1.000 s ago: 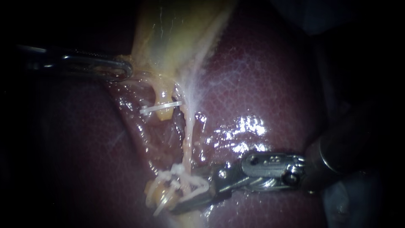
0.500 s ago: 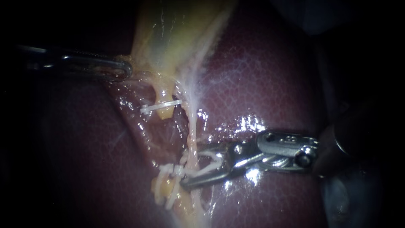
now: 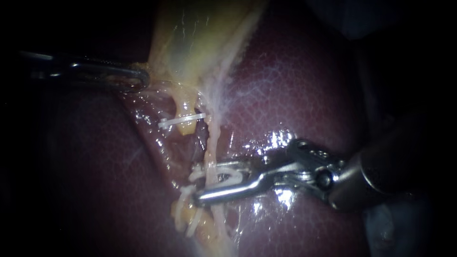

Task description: Clipping second clip right tube

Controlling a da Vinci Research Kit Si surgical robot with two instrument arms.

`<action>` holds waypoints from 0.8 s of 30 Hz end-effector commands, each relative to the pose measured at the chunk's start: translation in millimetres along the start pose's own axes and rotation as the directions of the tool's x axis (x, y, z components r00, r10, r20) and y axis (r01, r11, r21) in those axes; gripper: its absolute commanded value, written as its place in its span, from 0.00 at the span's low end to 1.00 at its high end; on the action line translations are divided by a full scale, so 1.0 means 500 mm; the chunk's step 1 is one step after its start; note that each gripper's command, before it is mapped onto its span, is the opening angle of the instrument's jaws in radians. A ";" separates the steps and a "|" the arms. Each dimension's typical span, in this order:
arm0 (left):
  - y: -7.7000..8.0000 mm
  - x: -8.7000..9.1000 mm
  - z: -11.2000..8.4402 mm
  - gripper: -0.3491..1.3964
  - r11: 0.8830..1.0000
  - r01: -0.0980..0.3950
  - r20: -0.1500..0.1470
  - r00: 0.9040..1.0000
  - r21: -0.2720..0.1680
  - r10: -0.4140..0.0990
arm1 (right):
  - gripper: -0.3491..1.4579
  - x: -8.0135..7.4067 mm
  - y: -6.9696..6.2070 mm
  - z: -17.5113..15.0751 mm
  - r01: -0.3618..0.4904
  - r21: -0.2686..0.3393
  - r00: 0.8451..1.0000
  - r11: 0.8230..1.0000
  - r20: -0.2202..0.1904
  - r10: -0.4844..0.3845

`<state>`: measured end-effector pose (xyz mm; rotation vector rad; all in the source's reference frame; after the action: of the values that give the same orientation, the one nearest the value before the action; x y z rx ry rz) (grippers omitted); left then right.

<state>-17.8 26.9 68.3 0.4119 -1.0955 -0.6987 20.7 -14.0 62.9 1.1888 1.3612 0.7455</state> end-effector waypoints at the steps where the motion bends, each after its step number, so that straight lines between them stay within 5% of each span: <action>1: 0.0000 0.0000 0.0000 0.00 1.000 0.000 0.000 1.000 0.000 0.000 | 0.47 -0.0001 -0.0003 0.0003 -0.022 -0.009 1.000 1.000 -0.012 0.022; 6: 0.0000 0.0000 0.0000 0.00 1.000 0.000 0.000 1.000 0.000 0.000 | 0.46 -0.0005 -0.0018 0.0010 -0.088 -0.043 0.996 0.995 -0.035 0.086; 13: 0.0000 0.0000 0.0000 0.00 1.000 0.000 0.000 1.000 0.000 0.000 | 0.44 -0.0007 -0.0024 0.0013 -0.106 -0.020 0.994 0.994 -0.007 0.106; 24: -0.0001 0.0000 0.0000 0.00 1.000 0.000 0.000 1.000 0.000 0.000 | 0.26 -0.0002 -0.0029 0.0007 -0.108 -0.009 0.994 0.994 0.009 0.108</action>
<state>-17.8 26.9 68.3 0.4118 -1.0953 -0.6990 20.6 -14.6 61.5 1.2657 1.2919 0.8207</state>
